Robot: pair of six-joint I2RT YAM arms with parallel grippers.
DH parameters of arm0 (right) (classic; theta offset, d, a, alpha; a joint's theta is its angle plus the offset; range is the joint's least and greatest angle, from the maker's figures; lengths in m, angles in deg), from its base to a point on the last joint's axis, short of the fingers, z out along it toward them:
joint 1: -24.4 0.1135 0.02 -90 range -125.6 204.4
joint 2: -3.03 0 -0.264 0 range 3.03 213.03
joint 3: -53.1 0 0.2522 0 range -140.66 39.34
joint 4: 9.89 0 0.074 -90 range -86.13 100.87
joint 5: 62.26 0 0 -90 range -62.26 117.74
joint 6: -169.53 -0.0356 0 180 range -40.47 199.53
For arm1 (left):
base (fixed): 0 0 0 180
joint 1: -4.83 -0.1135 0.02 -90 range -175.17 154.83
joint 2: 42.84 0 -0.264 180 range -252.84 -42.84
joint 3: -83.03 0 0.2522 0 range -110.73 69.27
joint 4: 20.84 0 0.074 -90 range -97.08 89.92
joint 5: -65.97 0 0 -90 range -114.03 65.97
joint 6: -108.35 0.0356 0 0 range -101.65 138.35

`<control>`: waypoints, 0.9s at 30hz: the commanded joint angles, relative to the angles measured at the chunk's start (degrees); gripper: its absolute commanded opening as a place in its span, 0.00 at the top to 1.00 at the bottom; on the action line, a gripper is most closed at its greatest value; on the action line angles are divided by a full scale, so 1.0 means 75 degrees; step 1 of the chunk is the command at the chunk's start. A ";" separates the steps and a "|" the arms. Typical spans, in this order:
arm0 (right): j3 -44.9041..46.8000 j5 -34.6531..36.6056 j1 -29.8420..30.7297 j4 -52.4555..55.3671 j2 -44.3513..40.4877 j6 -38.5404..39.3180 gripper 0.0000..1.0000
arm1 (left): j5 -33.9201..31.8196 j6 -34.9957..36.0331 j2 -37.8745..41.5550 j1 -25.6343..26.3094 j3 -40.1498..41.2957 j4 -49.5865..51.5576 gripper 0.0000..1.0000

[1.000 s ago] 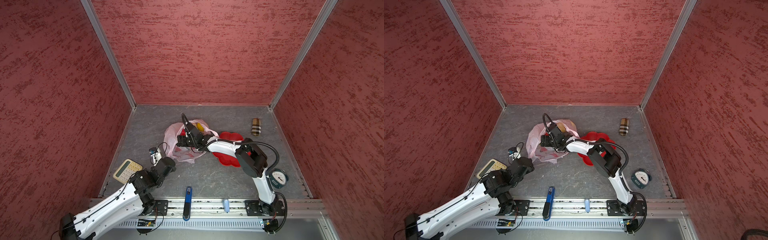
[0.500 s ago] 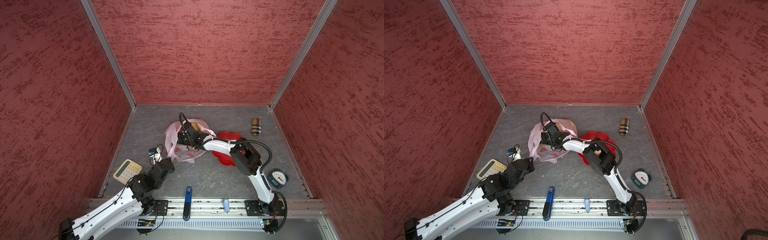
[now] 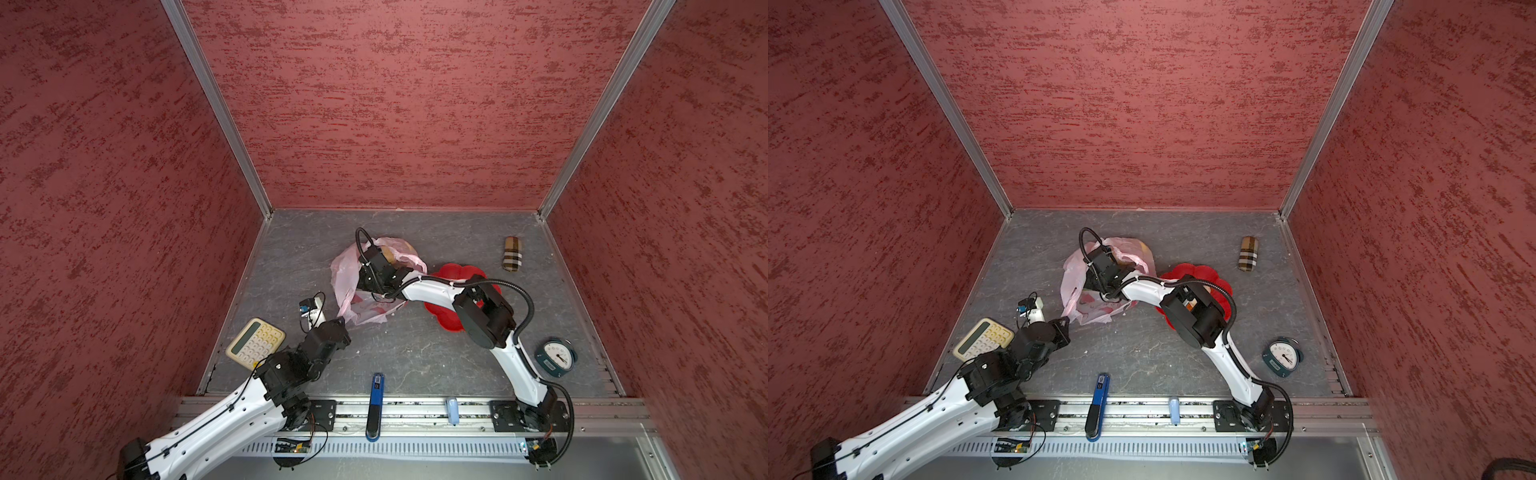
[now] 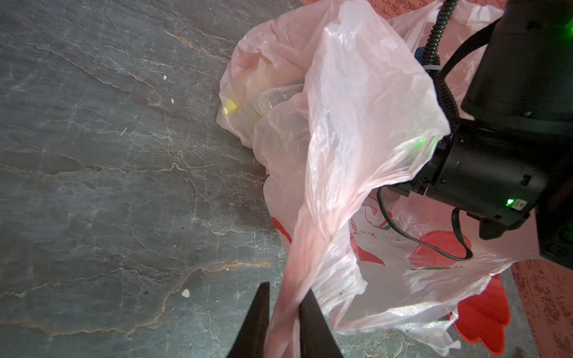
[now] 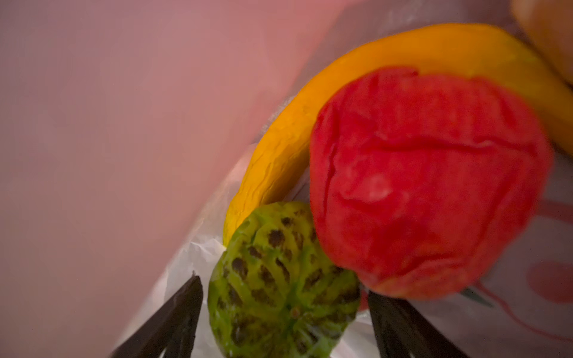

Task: Take fruits out of the plastic bag
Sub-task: Pick up the fruit from the plastic bag.

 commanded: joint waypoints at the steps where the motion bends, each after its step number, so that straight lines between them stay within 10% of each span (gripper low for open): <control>1: -0.0283 0.0084 0.0034 0.0030 0.0266 -0.0206 0.16 | 0.0128 0.0048 0.0076 0.0014 0.0091 -0.0170 0.81; 27: 0.0045 0.0072 0.0037 -0.0270 -0.0010 -0.0148 0.41 | -0.0008 0.0084 0.0343 -0.0069 0.0156 -0.0155 0.81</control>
